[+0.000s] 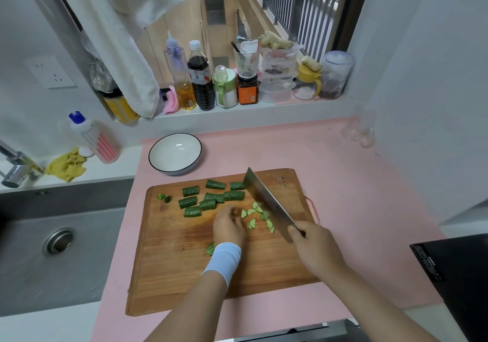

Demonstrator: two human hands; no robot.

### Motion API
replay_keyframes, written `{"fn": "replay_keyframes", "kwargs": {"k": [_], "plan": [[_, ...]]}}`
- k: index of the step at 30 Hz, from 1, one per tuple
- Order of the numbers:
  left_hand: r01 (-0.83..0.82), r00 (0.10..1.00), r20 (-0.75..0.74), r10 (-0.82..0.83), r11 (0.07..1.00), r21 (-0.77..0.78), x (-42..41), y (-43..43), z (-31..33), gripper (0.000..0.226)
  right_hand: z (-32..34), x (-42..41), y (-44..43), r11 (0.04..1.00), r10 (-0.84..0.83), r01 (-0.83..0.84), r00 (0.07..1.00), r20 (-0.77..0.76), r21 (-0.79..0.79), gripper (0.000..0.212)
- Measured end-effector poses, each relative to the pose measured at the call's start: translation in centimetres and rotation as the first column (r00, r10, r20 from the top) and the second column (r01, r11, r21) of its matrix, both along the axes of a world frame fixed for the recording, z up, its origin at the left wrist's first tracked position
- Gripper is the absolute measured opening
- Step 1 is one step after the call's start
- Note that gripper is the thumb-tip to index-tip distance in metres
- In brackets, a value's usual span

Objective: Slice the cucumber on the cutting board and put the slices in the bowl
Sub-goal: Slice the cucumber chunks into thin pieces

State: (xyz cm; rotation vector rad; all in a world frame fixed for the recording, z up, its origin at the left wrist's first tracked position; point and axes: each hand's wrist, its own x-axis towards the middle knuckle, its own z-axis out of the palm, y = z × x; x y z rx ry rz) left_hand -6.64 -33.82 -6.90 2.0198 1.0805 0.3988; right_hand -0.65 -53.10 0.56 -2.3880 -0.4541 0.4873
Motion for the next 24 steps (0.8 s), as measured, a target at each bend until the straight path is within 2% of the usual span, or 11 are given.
{"fn": "replay_keyframes", "kwargs": {"k": [2, 4, 6, 13, 16, 18, 20, 24], "plan": [[0.037, 0.994, -0.109, -0.029, 0.997, 0.07, -1.1, 0.7, -0.2, 0.024, -0.1, 0.3, 0.0, 1.0, -0.009, 0.009, 1.0, 0.001, 0.003, 0.036], [0.194, 0.949, -0.278, -0.145, 0.969, 0.154, -1.5, 1.0, -0.7, 0.025, -0.1, 0.5, 0.1, 1.0, -0.013, 0.013, 1.0, 0.0, 0.007, 0.039], [0.281, 0.917, -0.344, -0.202, 0.94, 0.196, -1.0, 0.7, -1.1, 0.021, -0.1, 0.6, 0.2, 1.0, -0.016, 0.016, 1.0, -0.007, 0.013, 0.041], [0.271, 0.937, -0.239, -0.254, 0.962, 0.043, 2.8, -1.4, -0.4, 0.014, -0.4, 1.6, -0.3, 1.0, -0.013, 0.013, 1.0, 0.005, 0.008, 0.04], [0.101, 0.989, -0.112, -0.094, 0.993, 0.055, 3.0, -1.3, 0.0, 0.017, -0.6, 2.2, -0.4, 1.0, -0.008, 0.007, 1.0, 0.012, 0.014, 0.037], [0.018, 0.994, -0.111, -0.007, 0.995, 0.103, 2.1, -0.7, -0.2, 0.027, -0.7, 2.5, -0.3, 1.0, -0.004, 0.004, 1.0, 0.012, 0.012, 0.035], [0.054, 0.987, -0.157, -0.037, 0.993, 0.106, 1.3, -0.4, -0.8, 0.037, -0.6, 2.6, 0.0, 1.0, 0.004, -0.004, 1.0, 0.002, 0.02, 0.037], [0.215, 0.976, -0.042, -0.215, 0.977, 0.001, 1.4, -1.1, -0.4, 0.045, 0.0, 2.2, 0.8, 0.998, 0.041, -0.04, 0.999, -0.012, 0.039, 0.04]]}}
